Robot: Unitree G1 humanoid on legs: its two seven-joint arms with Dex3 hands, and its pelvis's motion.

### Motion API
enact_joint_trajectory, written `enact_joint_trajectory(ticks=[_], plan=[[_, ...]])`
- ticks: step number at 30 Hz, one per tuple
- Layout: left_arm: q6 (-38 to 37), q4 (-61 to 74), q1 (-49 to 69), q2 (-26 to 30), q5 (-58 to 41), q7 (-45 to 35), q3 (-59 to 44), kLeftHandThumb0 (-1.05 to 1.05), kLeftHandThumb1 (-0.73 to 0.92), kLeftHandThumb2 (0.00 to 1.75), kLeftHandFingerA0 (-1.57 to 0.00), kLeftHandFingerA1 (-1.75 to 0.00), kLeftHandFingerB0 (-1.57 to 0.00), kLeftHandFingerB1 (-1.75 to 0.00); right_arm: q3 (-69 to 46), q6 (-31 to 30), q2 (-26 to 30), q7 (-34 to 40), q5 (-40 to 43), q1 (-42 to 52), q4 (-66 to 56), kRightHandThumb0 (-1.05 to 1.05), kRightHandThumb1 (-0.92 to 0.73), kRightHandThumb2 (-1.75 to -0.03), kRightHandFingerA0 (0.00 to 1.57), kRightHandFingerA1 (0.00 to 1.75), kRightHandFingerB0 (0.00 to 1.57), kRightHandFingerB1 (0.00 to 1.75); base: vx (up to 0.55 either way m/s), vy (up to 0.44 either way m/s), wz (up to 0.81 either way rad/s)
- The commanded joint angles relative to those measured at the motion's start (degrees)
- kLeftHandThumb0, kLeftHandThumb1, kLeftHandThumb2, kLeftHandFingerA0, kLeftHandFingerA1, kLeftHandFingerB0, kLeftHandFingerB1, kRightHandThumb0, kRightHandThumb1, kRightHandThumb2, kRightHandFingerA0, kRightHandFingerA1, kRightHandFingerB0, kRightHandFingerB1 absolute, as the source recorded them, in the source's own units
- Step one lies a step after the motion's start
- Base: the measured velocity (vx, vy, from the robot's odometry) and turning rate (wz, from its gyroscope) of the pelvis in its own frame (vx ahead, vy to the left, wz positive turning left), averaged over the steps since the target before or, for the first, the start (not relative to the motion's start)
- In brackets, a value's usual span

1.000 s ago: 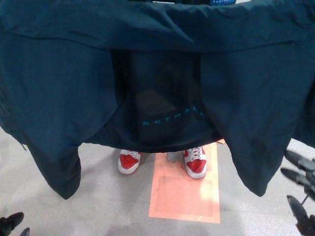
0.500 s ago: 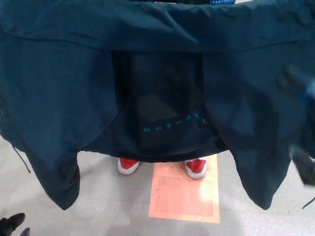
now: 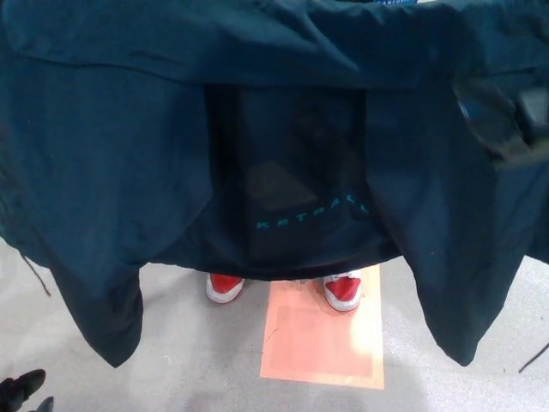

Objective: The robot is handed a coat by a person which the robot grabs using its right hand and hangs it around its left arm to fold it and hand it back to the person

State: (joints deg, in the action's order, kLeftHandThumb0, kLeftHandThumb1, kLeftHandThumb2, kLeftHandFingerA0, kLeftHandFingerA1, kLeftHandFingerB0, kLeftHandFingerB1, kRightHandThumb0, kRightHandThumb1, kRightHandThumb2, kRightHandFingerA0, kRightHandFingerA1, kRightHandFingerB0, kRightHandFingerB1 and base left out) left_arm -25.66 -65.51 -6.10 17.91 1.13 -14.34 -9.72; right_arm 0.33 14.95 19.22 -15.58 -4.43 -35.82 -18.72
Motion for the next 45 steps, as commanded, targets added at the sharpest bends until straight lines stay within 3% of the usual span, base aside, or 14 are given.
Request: enact_joint_trajectory(ticks=[1, 10, 12, 17, 25, 27, 30, 33, 34, 35, 37, 38, 39, 45], plan=[[-3.77, 1.02, 1.49, 2.26, -0.66, -1.70, -0.21, -0.84, 0.83, 0.84, -0.10, -0.31, -0.09, -0.28, 10.24, -19.08, 4.22, -10.42, -11.73, -18.42, 16.20, -0.90, -0.77, -1.08, 0.07, 0.25, 0.07, 0.15, 0.00, 0.000, 0.00], [-3.55, 0.63, 0.98, 2.01, -1.35, -2.97, -0.75, -0.80, 0.92, 0.74, -0.11, -0.26, -0.09, -0.24, 21.87, -18.70, 3.09, -16.52, -17.95, -34.95, 40.63, -0.92, -0.76, -1.13, 0.00, 0.19, 0.00, 0.11, 0.00, 0.000, 0.00], [-3.24, 0.78, 0.89, 1.87, -1.10, -2.35, -0.64, -0.85, 0.80, 0.84, -0.10, -0.29, -0.08, -0.27, 23.13, -20.25, 2.66, -17.72, -17.97, -36.93, 43.17, -0.92, -0.74, -1.11, 0.00, 0.18, 0.00, 0.11, 0.00, 0.000, 0.00], [-3.40, 1.52, 1.21, 1.73, -1.43, -2.87, -0.77, -0.81, 0.82, 0.84, -0.09, -0.28, -0.09, -0.28, 27.30, -24.31, 0.12, -23.30, -17.91, -44.35, 52.78, -0.96, -0.72, -1.09, 0.09, 0.27, 0.08, 0.13, 0.00, 0.000, 0.00], [-3.66, 1.57, 1.37, 0.96, -3.01, -4.81, -1.83, -0.76, 0.92, 0.72, -0.10, -0.25, -0.08, -0.23, 32.20, -24.13, -2.31, -34.97, -17.43, -54.10, 66.08, -0.88, -0.67, -1.08, 0.00, 0.18, 0.00, 0.16, 0.00, 0.000, 0.00], [-3.69, 1.92, 1.41, 1.39, -2.35, -4.45, -1.47, -0.83, 0.80, 0.89, -0.09, -0.28, -0.06, -0.24, 31.94, -25.58, -2.94, -38.16, -15.95, -55.74, 68.31, -0.95, -0.68, -1.06, 0.00, 0.13, 0.00, 0.10, 0.00, 0.000, 0.00], [-3.69, 2.11, 1.47, 1.52, -2.16, -4.37, -1.39, -0.84, 0.80, 0.90, -0.09, -0.27, -0.06, -0.23, 32.25, -26.68, -3.90, -41.09, -15.47, -57.67, 71.26, -0.97, -0.67, -1.05, 0.00, 0.09, 0.00, 0.07, 0.00, 0.000, 0.00], [-3.88, 1.98, 1.59, 1.34, -2.93, -5.55, -1.88, -0.84, 0.79, 0.91, -0.09, -0.27, -0.05, -0.22, 32.69, -25.52, -4.23, -43.59, -15.17, -58.51, 72.73, -0.93, -0.65, -1.04, 0.00, 0.15, 0.01, 0.11, 0.00, 0.000, 0.00], [-3.97, 1.94, 1.62, 1.35, -2.92, -5.59, -1.89, -0.87, 0.79, 0.91, -0.10, -0.29, -0.05, -0.22, 32.91, -25.48, -4.46, -44.64, -15.13, -58.77, 73.20, -0.92, -0.64, -1.02, 0.08, 0.29, 0.08, 0.15, 0.00, 0.000, 0.00], [-4.15, 1.89, 1.70, 1.28, -3.12, -5.94, -2.06, -0.80, 0.91, 0.73, -0.07, -0.24, -0.06, -0.23, 33.10, -25.68, -4.88, -46.35, -14.89, -58.95, 73.82, -0.89, -0.60, -1.00, 0.06, 0.32, 0.05, 0.14, 0.00, 0.000, 0.00], [-4.40, 2.04, 1.79, 1.23, -3.01, -5.87, -2.12, -0.86, 0.80, 0.90, -0.10, -0.29, -0.06, -0.23, 32.64, -25.80, -5.30, -47.60, -13.92, -58.32, 74.06, -0.86, -0.58, -0.99, 0.02, 0.34, 0.01, 0.15, 0.00, 0.000, 0.00], [-5.14, 1.93, 1.84, 1.15, -3.02, -5.91, -2.20, -0.79, 0.92, 0.75, -0.10, -0.26, -0.09, -0.24, 32.01, -26.70, -5.61, -48.15, -13.08, -57.67, 74.30, -0.84, -0.56, -0.97, 0.01, 0.32, 0.00, 0.15, 0.00, 0.000, 0.00], [-5.36, 1.59, 1.71, 1.24, -2.98, -6.31, -2.20, -0.86, 0.83, 1.14, -0.09, -0.28, -0.09, -0.25, 31.80, -27.23, -5.80, -48.38, -12.79, -57.08, 74.15, -0.86, -0.57, -0.97, 0.03, 0.30, 0.02, 0.15, 0.00, 0.000, 0.00], [-4.88, 1.87, 1.57, 1.28, -3.12, -7.00, -2.51, -0.87, 0.82, 1.14, -0.09, -0.29, -0.08, -0.23, 31.88, -27.74, -6.71, -50.64, -13.19, -56.29, 74.81, -0.87, -0.58, -1.00, 0.01, 0.36, 0.06, 0.26, 0.00, 0.000, 0.00]])
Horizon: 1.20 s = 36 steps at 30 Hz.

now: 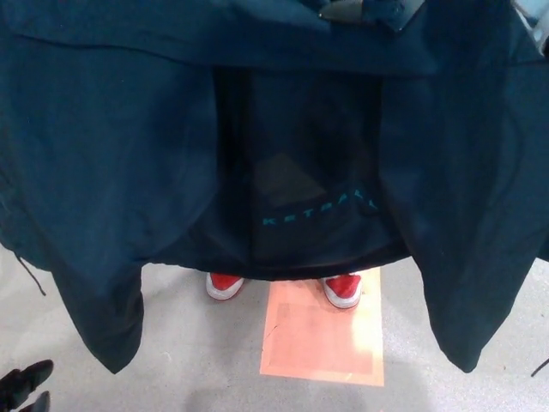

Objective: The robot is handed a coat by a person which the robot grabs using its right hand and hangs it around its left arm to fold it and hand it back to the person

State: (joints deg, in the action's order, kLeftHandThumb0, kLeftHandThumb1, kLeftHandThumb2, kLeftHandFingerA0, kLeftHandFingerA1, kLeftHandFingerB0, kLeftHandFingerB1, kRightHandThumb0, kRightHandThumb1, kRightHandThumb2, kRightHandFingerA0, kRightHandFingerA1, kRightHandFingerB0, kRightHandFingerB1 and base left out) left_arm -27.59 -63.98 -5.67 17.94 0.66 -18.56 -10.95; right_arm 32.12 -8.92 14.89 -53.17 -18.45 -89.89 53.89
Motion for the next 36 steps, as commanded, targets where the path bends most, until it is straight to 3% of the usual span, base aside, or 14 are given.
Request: enact_joint_trajectory(ticks=[1, 4, 5, 7, 8, 17, 18, 19, 24, 25, 26, 32, 33, 36], plan=[[-2.93, 0.38, 1.07, 1.24, -2.61, -2.74, -1.31, -0.77, 0.92, 0.73, -0.07, -0.25, -0.06, -0.23, -0.10, -4.56, -2.65, -13.37, 0.88, -2.29, 2.75, -0.93, -0.72, -0.62, 0.05, 0.27, 0.02, 0.24, 0.00, 0.000, 0.00], [-2.88, 0.43, 0.90, 1.29, -2.53, -2.77, -1.44, -0.77, 0.92, 0.73, -0.07, -0.25, -0.06, -0.23, -0.56, -5.59, -3.15, -14.00, 0.76, -2.51, 3.76, -0.93, -0.72, -0.62, 0.05, 0.27, 0.02, 0.24, 0.00, 0.000, 0.00], [-3.15, 0.38, 0.82, 1.26, -2.52, -2.79, -1.50, -0.75, 0.92, 0.75, -0.07, -0.26, -0.06, -0.24, -1.05, -5.68, -3.23, -14.03, 1.12, -2.31, 3.90, -0.86, -0.54, -0.96, 0.04, 0.17, 0.05, 0.13, 0.00, 0.000, 0.00], [-3.33, 0.43, 0.61, 0.96, -3.09, -3.30, -1.95, -0.76, 0.92, 0.74, -0.07, -0.25, -0.06, -0.23, -2.10, -5.31, -3.34, -14.44, 1.65, -1.80, 4.13, -0.92, -0.70, -0.63, 0.00, 0.24, 0.00, 0.20, 0.00, 0.000, 0.00], [-3.10, 0.50, 0.57, 0.92, -3.33, -3.53, -2.12, -0.76, 0.92, 0.73, -0.08, -0.25, -0.06, -0.23, -2.35, -4.74, -3.41, -14.81, 1.50, -1.63, 4.30, -0.85, -0.53, -0.96, 0.00, 0.18, 0.00, 0.15, 0.00, 0.000, 0.00], [-2.78, 0.45, 0.19, 0.64, -3.57, -2.86, -2.12, -0.78, 0.92, 0.73, -0.12, -0.29, -0.09, -0.25, 6.01, 4.03, -3.90, -12.85, -7.25, -0.04, 4.57, -0.87, -0.57, -0.98, 0.01, 0.25, 0.05, 0.25, 0.00, 0.000, 0.00], [-2.61, 0.50, -0.02, 0.55, -3.44, -2.56, -2.01, -0.78, 0.92, 0.73, -0.12, -0.29, -0.09, -0.25, 9.06, 5.12, -4.14, -10.69, -10.34, 0.48, 4.49, -0.87, -0.57, -0.98, 0.01, 0.25, 0.05, 0.25, 0.00, 0.000, 0.00], [-2.42, 0.42, -0.18, 0.49, -3.66, -2.76, -2.12, -0.77, 0.92, 0.73, -0.12, -0.29, -0.09, -0.25, 12.51, 4.04, -3.92, -3.49, -14.89, 1.85, 2.48, -0.95, -0.69, -0.63, 0.30, 0.35, 0.33, 0.33, 0.00, 0.000, 0.00], [-2.42, 0.39, -0.20, 0.48, -3.73, -2.73, -2.12, -0.77, 0.92, 0.73, -0.12, -0.29, -0.09, -0.25, 13.92, 3.92, -3.77, -1.97, -14.92, 1.87, 2.32, -0.95, -0.69, -0.63, 0.30, 0.35, 0.33, 0.33, 0.00, 0.000, 0.00], [-3.35, 0.46, 0.11, 0.92, -3.17, -3.08, -1.66, -0.80, 0.92, 0.74, -0.12, -0.27, -0.09, -0.24, 12.88, 4.88, -1.19, 19.40, -18.97, 9.72, -3.65, -0.62, -0.89, -0.67, 0.92, 1.20, 0.78, 0.58, 0.00, 0.000, 0.00], [-3.76, 0.48, 0.16, 1.00, -3.00, -3.08, -1.47, -0.79, 0.92, 0.73, -0.13, -0.28, -0.09, -0.25, 12.53, 5.23, 0.00, 29.53, -21.01, 13.34, -6.12, -0.60, -0.92, -0.71, 0.82, 1.29, 0.71, 0.59, 0.00, 0.000, 0.00], [-4.07, 0.20, -0.03, 0.91, -3.57, -3.50, -1.77, -0.79, 0.92, 0.73, -0.12, -0.29, -0.10, -0.26, 11.95, 6.96, 0.80, 37.17, -22.07, 15.14, -5.26, -0.35, -0.86, -0.65, 0.82, 1.32, 0.70, 0.75, 0.00, 0.000, 0.00], [-3.77, 0.17, -0.12, 0.76, -3.97, -3.78, -2.03, -0.76, 0.73, 1.10, -0.05, -0.42, -0.04, -0.35, 11.85, 7.72, 1.06, 38.16, -22.08, 15.22, -4.96, -0.37, -0.69, -1.05, 0.92, 1.17, 0.75, 0.93, 0.00, 0.000, 0.00], [-3.24, 0.17, -0.23, 0.57, -4.56, -4.20, -2.41, -0.76, 0.73, 1.10, -0.05, -0.42, -0.04, -0.35, 11.92, 8.61, 1.34, 39.30, -22.22, 15.19, -4.56, -0.37, -0.69, -1.05, 0.92, 1.17, 0.75, 0.93, 0.00, 0.000, 0.00]])
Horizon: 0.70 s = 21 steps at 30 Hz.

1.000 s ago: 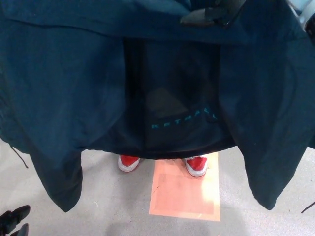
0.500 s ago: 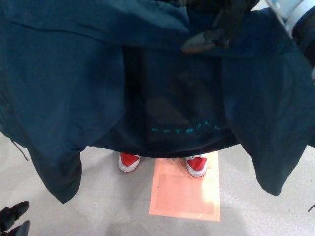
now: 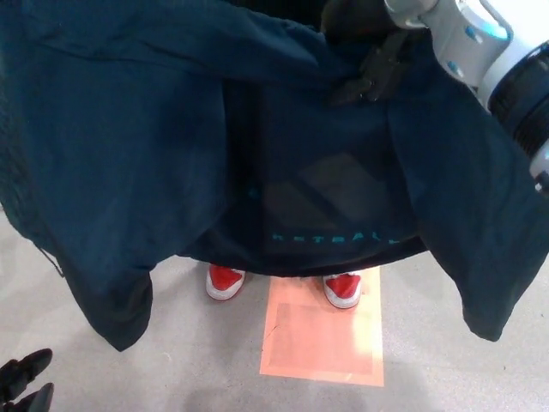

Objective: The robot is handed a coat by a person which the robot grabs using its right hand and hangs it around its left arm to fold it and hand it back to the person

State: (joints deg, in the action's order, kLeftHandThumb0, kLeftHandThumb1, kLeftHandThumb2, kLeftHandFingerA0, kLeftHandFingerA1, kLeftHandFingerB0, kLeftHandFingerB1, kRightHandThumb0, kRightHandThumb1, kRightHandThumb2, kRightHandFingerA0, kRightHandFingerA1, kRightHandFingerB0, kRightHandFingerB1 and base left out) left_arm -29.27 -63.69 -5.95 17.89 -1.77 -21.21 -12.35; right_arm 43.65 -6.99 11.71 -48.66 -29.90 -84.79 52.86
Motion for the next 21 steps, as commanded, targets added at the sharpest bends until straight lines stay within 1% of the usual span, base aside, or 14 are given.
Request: enact_joint_trajectory(ticks=[1, 2, 6, 7, 8, 9, 10, 11, 12, 13, 14, 19, 20, 21], plan=[[-1.56, -0.12, 0.05, 0.62, -2.13, -1.56, -1.01, -0.76, 0.73, 1.10, -0.05, -0.42, -0.04, -0.35, 0.41, 6.69, 4.53, 34.92, -10.80, 10.11, -3.51, -0.37, -0.69, -1.05, 0.92, 1.17, 0.75, 0.93, 0.00, 0.000, 0.00], [-1.16, -0.33, -0.13, 0.68, -2.20, -1.80, -1.04, -0.81, 0.92, 0.72, -0.11, -0.28, -0.08, -0.24, -0.41, 8.35, 4.49, 37.39, -10.15, 10.10, -2.57, -0.37, -0.82, -0.69, 0.80, 1.62, 0.64, 1.35, 0.00, 0.000, 0.00], [-0.99, -0.43, -0.21, 0.70, -2.22, -1.91, -1.05, -0.81, 0.92, 0.72, -0.11, -0.28, -0.08, -0.24, -0.79, 9.22, 4.42, 38.88, -10.01, 10.13, -1.98, -0.37, -0.82, -0.69, 0.80, 1.62, 0.64, 1.35, 0.00, 0.000, 0.00], [-0.96, -0.40, -0.24, 0.61, -2.09, -1.47, -1.00, -0.78, 0.74, 1.11, -0.06, -0.43, -0.02, -0.34, -2.01, 8.83, 4.07, 40.61, -9.29, 10.03, -1.76, -0.37, -0.67, -1.05, 0.88, 1.11, 0.75, 1.00, 0.00, 0.000, 0.00], [-0.91, -0.35, -0.27, 0.50, -1.93, -0.92, -0.94, -0.78, 0.74, 1.11, -0.06, -0.43, -0.02, -0.34, -3.53, 8.28, 3.63, 42.65, -8.37, 9.90, -1.56, -0.37, -0.67, -1.05, 0.88, 1.11, 0.75, 1.00, 0.00, 0.000, 0.00], [-0.73, -0.03, -0.21, 0.50, -1.58, -0.26, -0.73, -0.83, 0.77, 1.11, -0.11, -0.45, -0.02, -0.34, -5.35, 9.26, 3.46, 44.91, -7.01, 9.87, -1.14, -0.38, -0.85, -0.65, 0.85, 1.11, 0.74, 0.93, 0.00, 0.000, 0.00], [-0.71, 0.00, -0.21, 0.50, -1.54, -0.20, -0.71, -0.83, 0.77, 1.11, -0.11, -0.45, -0.02, -0.34, -5.55, 9.45, 3.43, 45.26, -6.92, 9.88, -1.02, -0.38, -0.85, -0.65, 0.85, 1.11, 0.74, 0.93, 0.00, 0.000, 0.00], [-0.78, 0.09, -0.22, 0.31, -1.66, -0.23, -0.76, -0.81, 0.77, 1.11, -0.11, -0.45, -0.01, -0.38, -8.63, 9.63, 2.82, 49.05, -4.99, 9.98, -0.83, -0.36, -0.84, -0.65, 0.88, 1.06, 0.67, 0.56, 0.00, 0.000, 0.00], [-0.75, 0.12, -0.27, 0.13, -2.04, -0.60, -0.97, -0.81, 0.76, 1.10, -0.12, -0.45, 0.00, -0.35, -10.34, 9.00, 2.21, 50.32, -3.83, 9.92, -0.59, -0.37, -0.85, -0.65, 0.81, 1.38, 0.68, 0.71, 0.00, 0.000, 0.00], [-0.73, 0.13, -0.29, 0.07, -2.19, -0.76, -1.07, -0.81, 0.76, 1.10, -0.12, -0.45, 0.00, -0.35, -10.96, 8.77, 1.96, 50.75, -3.46, 9.88, -0.46, -0.37, -0.85, -0.65, 0.81, 1.38, 0.68, 0.71, 0.00, 0.000, 0.00], [-1.15, -0.22, -0.34, -0.05, -2.32, -1.22, -1.12, -0.77, 0.92, 0.70, -0.17, -0.30, -0.10, -0.26, -14.33, 8.28, 0.90, 53.48, -1.07, 9.63, -0.28, -0.36, -0.83, -0.69, 0.79, 1.64, 0.66, 1.17, 0.00, 0.000, 0.00], [-1.15, -0.20, -0.11, -0.33, -3.01, -2.12, -1.54, -0.80, 0.75, 1.02, -0.10, -0.42, -0.07, -0.37, -17.64, 7.33, -0.65, 55.84, 0.49, 8.64, 0.27, -0.37, -0.85, -0.68, 0.75, 1.69, 0.62, 1.29, 0.00, 0.000, 0.00], [-1.55, -0.10, 0.07, -0.35, -2.83, -2.14, -1.37, -0.36, 0.52, 1.10, 0.00, -0.47, 0.00, -0.48, -18.58, 7.49, -1.15, 56.49, 1.05, 7.18, 0.93, -0.35, -0.83, -0.65, 0.78, 1.73, 0.60, 1.40, 0.00, 0.000, 0.00], [-2.05, 0.03, 0.30, -0.37, -2.60, -2.17, -1.17, -0.36, 0.52, 1.10, 0.00, -0.47, 0.00, -0.48, -19.72, 7.66, -1.76, 57.27, 1.78, 5.37, 1.73, -0.35, -0.83, -0.65, 0.78, 1.73, 0.60, 1.40, 0.00, 0.000, 0.00]])
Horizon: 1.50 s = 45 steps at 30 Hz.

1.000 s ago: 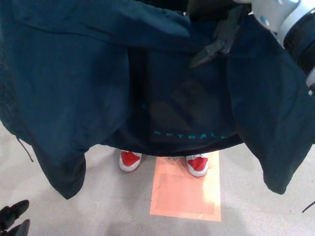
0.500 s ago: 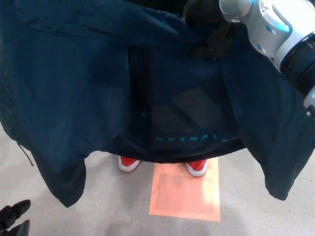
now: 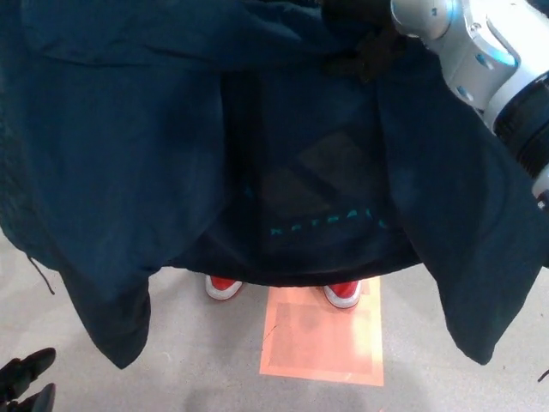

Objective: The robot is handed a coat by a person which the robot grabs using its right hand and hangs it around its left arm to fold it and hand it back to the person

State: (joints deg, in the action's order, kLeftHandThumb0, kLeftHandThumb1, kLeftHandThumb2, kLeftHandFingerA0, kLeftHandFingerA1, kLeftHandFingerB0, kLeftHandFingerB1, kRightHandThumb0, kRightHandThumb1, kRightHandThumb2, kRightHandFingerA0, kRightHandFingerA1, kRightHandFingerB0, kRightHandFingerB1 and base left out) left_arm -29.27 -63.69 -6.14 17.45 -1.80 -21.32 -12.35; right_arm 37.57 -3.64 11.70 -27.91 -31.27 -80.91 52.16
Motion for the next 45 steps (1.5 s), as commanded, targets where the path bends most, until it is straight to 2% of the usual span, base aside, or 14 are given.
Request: enact_joint_trajectory(ticks=[1, 4, 9, 10, 15, 16, 17, 22, 26, 27, 33, 36, 44, 45], plan=[[-2.16, 0.06, 0.54, 0.06, -2.52, -2.06, -1.12, -0.36, 0.52, 1.10, 0.00, -0.47, 0.00, -0.48, -14.00, 4.42, -1.93, 36.75, 3.19, 1.12, 2.66, -0.35, -0.83, -0.65, 0.78, 1.73, 0.60, 1.40, 0.00, 0.000, 0.00], [-2.15, 0.45, 0.60, -0.17, -2.71, -2.20, -1.15, -0.78, 0.91, 0.68, -0.21, -0.30, -0.16, -0.29, -14.56, 4.37, -2.07, 36.14, 2.91, -0.57, 3.44, -0.40, -0.91, -0.68, 0.73, 1.75, 0.51, 1.46, 0.00, 0.000, 0.00], [-3.22, 1.79, 1.27, -0.46, -2.56, -2.24, -0.76, -0.37, 0.49, 1.08, 0.00, -0.47, 0.00, -0.47, -15.39, 5.04, -2.09, 34.75, 2.44, -5.33, 5.47, -0.38, -0.86, -0.65, 0.84, 1.67, 0.66, 1.38, 0.00, 0.000, 0.00], [-3.29, 2.02, 1.34, -0.36, -2.65, -2.75, -0.71, -0.77, 0.91, 0.69, -0.21, -0.30, -0.17, -0.29, -15.22, 6.35, -2.01, 36.25, 1.88, -6.56, 6.65, -0.37, -0.87, -0.66, 0.71, 1.75, 0.49, 1.50, 0.00, 0.000, 0.00], [-3.93, 2.21, 0.70, -0.42, -2.85, -2.74, -0.77, -0.76, 0.92, 0.69, -0.22, -0.32, -0.18, -0.30, -15.92, 7.25, -1.78, 37.02, 1.24, -10.92, 9.38, -0.39, -0.83, -0.66, 0.80, 1.75, 0.62, 1.46, 0.00, 0.000, 0.00], [-3.77, 2.31, 0.31, -0.17, -2.52, -2.83, -0.45, -0.76, 0.92, 0.69, -0.22, -0.32, -0.18, -0.30, -16.02, 6.00, -1.76, 36.87, 0.99, -13.07, 10.14, -0.37, -0.68, -1.06, 1.01, 1.18, 0.77, 0.96, 0.00, 0.000, 0.00], [-3.69, 2.50, 0.18, 0.00, -2.44, -3.24, -0.24, -0.78, 0.92, 0.69, -0.21, -0.31, -0.19, -0.30, -16.18, 5.70, -1.75, 36.95, 0.93, -14.56, 10.79, -0.33, -0.85, -0.65, 0.83, 1.60, 0.68, 1.32, 0.00, 0.000, 0.00], [-2.96, 4.49, 0.44, -0.39, -4.06, -6.13, -0.51, -0.37, 0.48, 1.08, 0.00, -0.47, 0.00, -0.47, -16.78, 7.63, -1.67, 38.58, 0.73, -17.45, 12.98, -0.36, -0.83, -0.64, 0.88, 1.63, 0.70, 1.34, 0.00, 0.000, 0.00], [-2.52, 6.85, 0.81, -1.02, -4.96, -7.27, -0.53, -0.81, 0.91, 0.68, -0.20, -0.31, -0.18, -0.29, -17.14, 8.70, -1.59, 39.04, 0.59, -19.62, 14.60, -0.37, -0.82, -0.70, 0.89, 1.64, 0.74, 1.36, 0.00, 0.000, 0.00], [-2.17, 7.53, 0.96, -1.34, -5.92, -8.47, -0.85, -0.37, 0.47, 1.07, 0.00, -0.48, 0.00, -0.47, -17.42, 7.96, -1.93, 39.14, 0.69, -20.50, 15.16, -0.41, -0.83, -0.71, 0.91, 1.64, 0.81, 1.29, 0.00, 0.000, 0.00], [-1.51, 10.85, 2.27, -1.87, -6.75, -10.28, -0.68, -0.38, 0.44, 1.05, 0.00, -0.48, 0.00, -0.48, -17.74, 8.18, -2.84, 39.95, 0.30, -23.23, 17.32, -0.39, -0.83, -0.64, 0.90, 1.68, 0.74, 1.41, 0.00, 0.000, 0.00], [-1.20, 12.51, 2.70, -2.59, -7.93, -11.65, -0.75, -0.81, 0.88, 0.67, -0.20, -0.33, -0.16, -0.30, -18.23, 8.50, -3.23, 40.42, 0.45, -24.40, 18.19, -0.39, -0.82, -0.69, 1.00, 1.54, 0.83, 1.31, 0.00, 0.000, 0.00], [2.90, 17.75, 4.84, -3.01, -9.76, -14.90, -0.05, -0.38, 0.46, 1.06, -0.01, -0.48, -0.01, -0.48, -19.49, 8.42, -4.37, 40.51, 0.76, -26.36, 19.74, -0.41, -0.84, -0.72, 0.93, 1.62, 0.84, 1.25, 0.00, 0.000, 0.00], [3.30, 18.54, 5.22, -3.20, -10.08, -15.32, 0.06, -0.82, 0.86, 0.66, -0.20, -0.32, -0.16, -0.30, -19.56, 8.46, -4.47, 40.58, 0.69, -26.49, 19.92, -0.39, -0.87, -0.65, 0.97, 1.56, 0.84, 1.22, 0.00, 0.000, 0.00]])
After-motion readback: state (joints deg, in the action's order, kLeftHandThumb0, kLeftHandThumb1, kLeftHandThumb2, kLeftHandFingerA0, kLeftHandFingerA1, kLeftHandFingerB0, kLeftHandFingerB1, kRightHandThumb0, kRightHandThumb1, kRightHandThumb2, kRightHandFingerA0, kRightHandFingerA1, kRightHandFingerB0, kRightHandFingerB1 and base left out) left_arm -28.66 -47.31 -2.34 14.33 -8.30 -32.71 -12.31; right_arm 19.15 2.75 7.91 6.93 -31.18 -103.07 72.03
